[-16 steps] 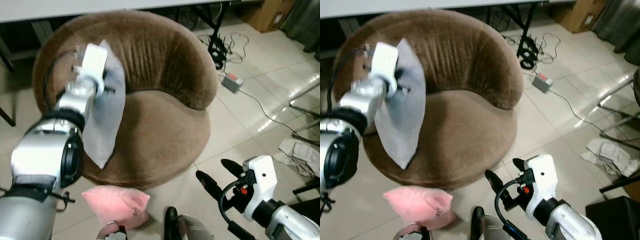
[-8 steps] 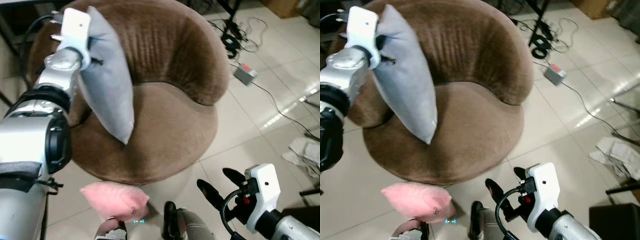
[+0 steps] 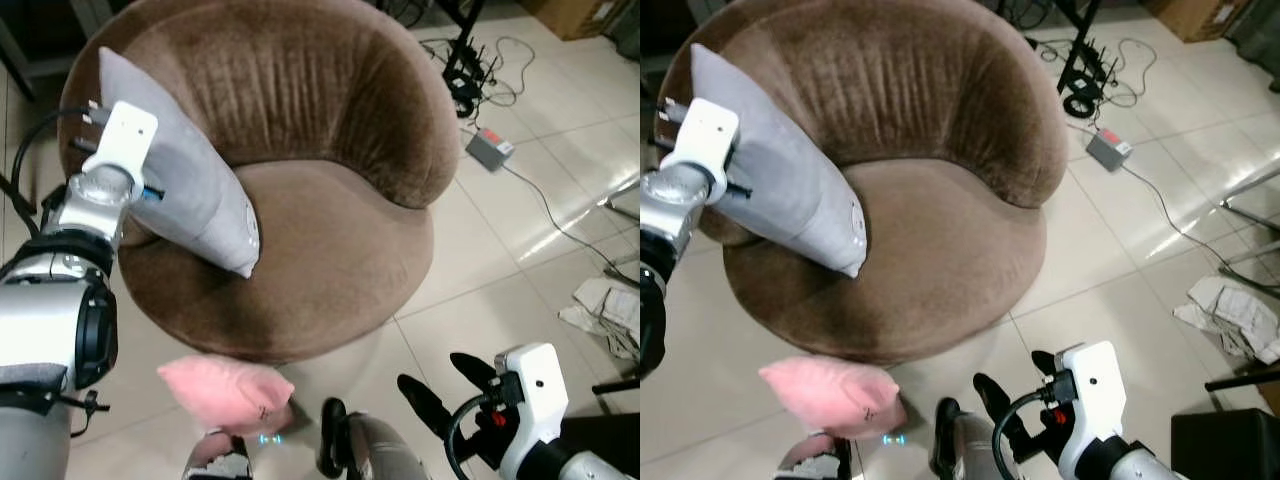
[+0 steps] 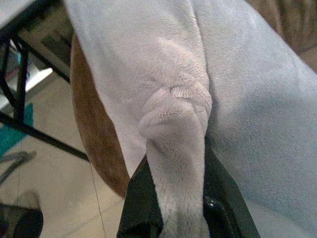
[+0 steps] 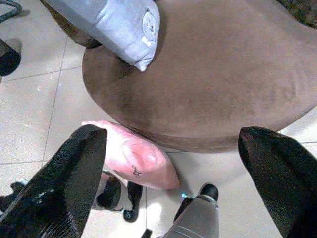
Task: Move the pillow to the sofa from floor
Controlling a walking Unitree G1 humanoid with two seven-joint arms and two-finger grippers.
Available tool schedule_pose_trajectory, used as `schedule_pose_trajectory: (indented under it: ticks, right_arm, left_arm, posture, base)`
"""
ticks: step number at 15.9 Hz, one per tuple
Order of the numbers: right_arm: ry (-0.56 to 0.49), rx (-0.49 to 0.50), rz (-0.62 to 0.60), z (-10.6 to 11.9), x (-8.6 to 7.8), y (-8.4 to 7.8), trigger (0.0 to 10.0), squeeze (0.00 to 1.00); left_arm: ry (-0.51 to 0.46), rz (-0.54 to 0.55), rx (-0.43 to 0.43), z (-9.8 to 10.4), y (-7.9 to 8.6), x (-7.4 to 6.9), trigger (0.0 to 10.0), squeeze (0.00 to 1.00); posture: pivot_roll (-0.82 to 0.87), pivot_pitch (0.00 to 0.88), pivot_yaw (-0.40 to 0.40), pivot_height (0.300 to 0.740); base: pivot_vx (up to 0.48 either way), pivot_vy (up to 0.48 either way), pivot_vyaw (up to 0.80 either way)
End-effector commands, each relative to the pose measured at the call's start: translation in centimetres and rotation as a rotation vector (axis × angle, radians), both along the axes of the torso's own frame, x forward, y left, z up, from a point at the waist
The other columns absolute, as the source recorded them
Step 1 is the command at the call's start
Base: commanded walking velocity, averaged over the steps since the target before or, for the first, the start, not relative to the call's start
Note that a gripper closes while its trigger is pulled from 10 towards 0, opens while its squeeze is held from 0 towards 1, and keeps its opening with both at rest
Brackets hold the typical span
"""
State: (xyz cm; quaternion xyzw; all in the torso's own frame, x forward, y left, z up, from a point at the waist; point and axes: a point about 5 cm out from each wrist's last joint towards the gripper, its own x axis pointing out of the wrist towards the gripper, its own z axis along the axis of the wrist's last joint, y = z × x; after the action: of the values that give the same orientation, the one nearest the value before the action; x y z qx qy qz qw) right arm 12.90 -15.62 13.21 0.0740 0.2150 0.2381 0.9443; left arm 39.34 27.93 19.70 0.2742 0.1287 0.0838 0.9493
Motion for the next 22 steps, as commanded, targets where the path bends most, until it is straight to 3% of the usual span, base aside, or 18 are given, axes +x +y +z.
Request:
schedule_pose_trajectory:
  ticks: [1, 6, 8, 9, 14, 17, 18, 22]
  right_arm:
    - [0.01, -0.012, -0.003, 0.2, -0.4, -0.2, 10.0, 0.09]
    - [0.025, -0.008, -0.004, 0.0, -0.7, 0.0, 10.0, 0.1]
    - [0.028, -0.006, -0.012, 0.0, -0.9, 0.0, 10.0, 0.11]
    - [0.031, -0.002, -0.027, 0.1, -1.2, -0.1, 10.0, 0.11]
    - [0.038, 0.002, -0.03, -0.2, -1.2, 0.0, 10.0, 0.11]
    - [0.038, 0.004, -0.034, -0.3, -1.2, 0.1, 10.0, 0.12]
    - [0.041, 0.004, -0.038, -0.4, -1.4, 0.1, 10.0, 0.11]
    - [0.047, 0.007, -0.052, -0.4, -1.6, 0.2, 10.0, 0.12]
  left_arm:
    - [0.027, -0.014, -0.006, -0.6, -0.6, 0.1, 10.0, 0.0]
    - [-0.011, -0.014, 0.011, 0.8, -0.6, 0.4, 10.0, 0.0]
    - [-0.022, -0.034, 0.104, 1.8, -0.4, 0.6, 10.0, 0.0]
    - [0.02, -0.121, 0.426, 2.9, -0.6, 0.8, 10.0, 0.0]
    - [0.063, -0.366, 1.228, 3.8, -4.1, 1.8, 10.0, 0.0]
    - [0.06, -0.434, 1.402, 3.7, -5.4, 2.1, 10.0, 0.0]
    - [0.073, -0.434, 1.37, 3.6, -5.4, 2.1, 10.0, 1.0]
    - [0.072, -0.41, 1.433, 4.4, -5.4, 2.2, 10.0, 1.0]
  posture:
    - [-0.35, 0.288, -0.124, 0.74]
    - [-0.35, 0.293, -0.119, 0.74]
    - [-0.36, 0.294, -0.109, 0.74]
    - [-0.36, 0.299, -0.106, 0.74]
    - [-0.34, 0.3, -0.101, 0.74]
    - [-0.34, 0.299, -0.095, 0.74]
    - [-0.35, 0.302, -0.091, 0.74]
    - [-0.35, 0.306, -0.085, 0.74]
  base:
    - [0.0, 0.0, 0.0]
    - [0.0, 0.0, 0.0]
    - [0.0, 0.0, 0.0]
    - [0.0, 0.0, 0.0]
    - [0.0, 0.0, 0.0]
    - [0.0, 0.0, 0.0]
    - [0.0, 0.0, 0.0]
    - [0.0, 0.0, 0.0]
